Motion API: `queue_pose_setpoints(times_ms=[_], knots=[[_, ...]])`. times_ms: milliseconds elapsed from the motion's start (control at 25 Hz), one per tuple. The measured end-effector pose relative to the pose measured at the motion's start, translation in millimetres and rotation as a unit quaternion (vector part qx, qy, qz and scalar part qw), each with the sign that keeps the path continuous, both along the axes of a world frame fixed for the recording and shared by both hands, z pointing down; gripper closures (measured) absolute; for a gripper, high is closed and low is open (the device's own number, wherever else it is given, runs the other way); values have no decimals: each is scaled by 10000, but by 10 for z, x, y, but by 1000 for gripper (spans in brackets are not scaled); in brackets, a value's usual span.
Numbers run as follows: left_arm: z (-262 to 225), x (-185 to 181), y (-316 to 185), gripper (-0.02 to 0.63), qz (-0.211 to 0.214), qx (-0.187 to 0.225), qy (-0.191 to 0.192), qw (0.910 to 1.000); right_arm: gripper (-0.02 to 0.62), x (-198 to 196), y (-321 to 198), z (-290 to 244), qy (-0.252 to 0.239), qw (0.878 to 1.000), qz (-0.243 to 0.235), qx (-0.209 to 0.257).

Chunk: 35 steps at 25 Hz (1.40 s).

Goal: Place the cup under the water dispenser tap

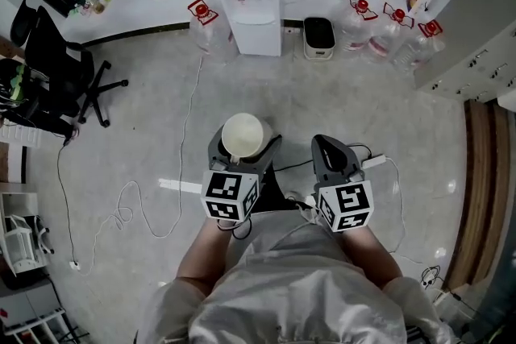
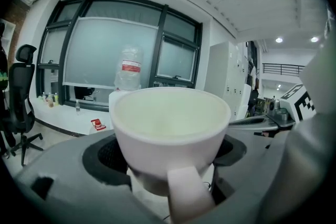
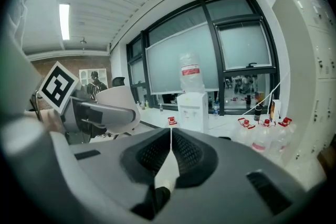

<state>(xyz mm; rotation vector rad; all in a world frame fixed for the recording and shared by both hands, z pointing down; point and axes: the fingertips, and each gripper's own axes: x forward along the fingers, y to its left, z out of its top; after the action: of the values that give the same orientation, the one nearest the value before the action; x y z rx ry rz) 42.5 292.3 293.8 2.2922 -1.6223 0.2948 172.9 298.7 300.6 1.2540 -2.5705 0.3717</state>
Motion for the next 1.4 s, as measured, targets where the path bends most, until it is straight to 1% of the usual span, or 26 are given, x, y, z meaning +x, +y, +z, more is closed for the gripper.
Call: queue_pose_setpoints(times_ms=[200,400,480,640,880,1040,1200,1320,1400], knots=[[70,-175,-601,155,209,-75,-50,9997,566,-111,-463,99,29,9997,213,-123],[125,-405,-1337,155,386,-177,-37,9991,566,-276,-1076,204,200,9983,378,-389],[153,-538,-1648,155,458,-257,-4,9986,566,-409,-1367,190,238,9978,431,-444],[259,-831,-2275,155,586,-328,-72,9977,566,-744,-2021,210,293,9971,512,-487],[486,-1170,-3035,155,806,-546,-7,9953,566,-1198,-2818,314,432,9952,541,-693],[704,-1376,-3434,155,926,-771,13,9927,566,-1513,-3270,448,491,9939,455,-874],[840,-1499,-3769,155,1055,-745,-13,9916,566,-1748,-3664,552,320,9926,495,-1057],[969,-1548,-3981,155,1061,-697,4,9919,566,-1831,-3939,652,257,9920,542,-1108],[1101,-1565,-4093,155,1025,-734,24,9920,566,-1849,-4097,751,273,9916,551,-1137]])
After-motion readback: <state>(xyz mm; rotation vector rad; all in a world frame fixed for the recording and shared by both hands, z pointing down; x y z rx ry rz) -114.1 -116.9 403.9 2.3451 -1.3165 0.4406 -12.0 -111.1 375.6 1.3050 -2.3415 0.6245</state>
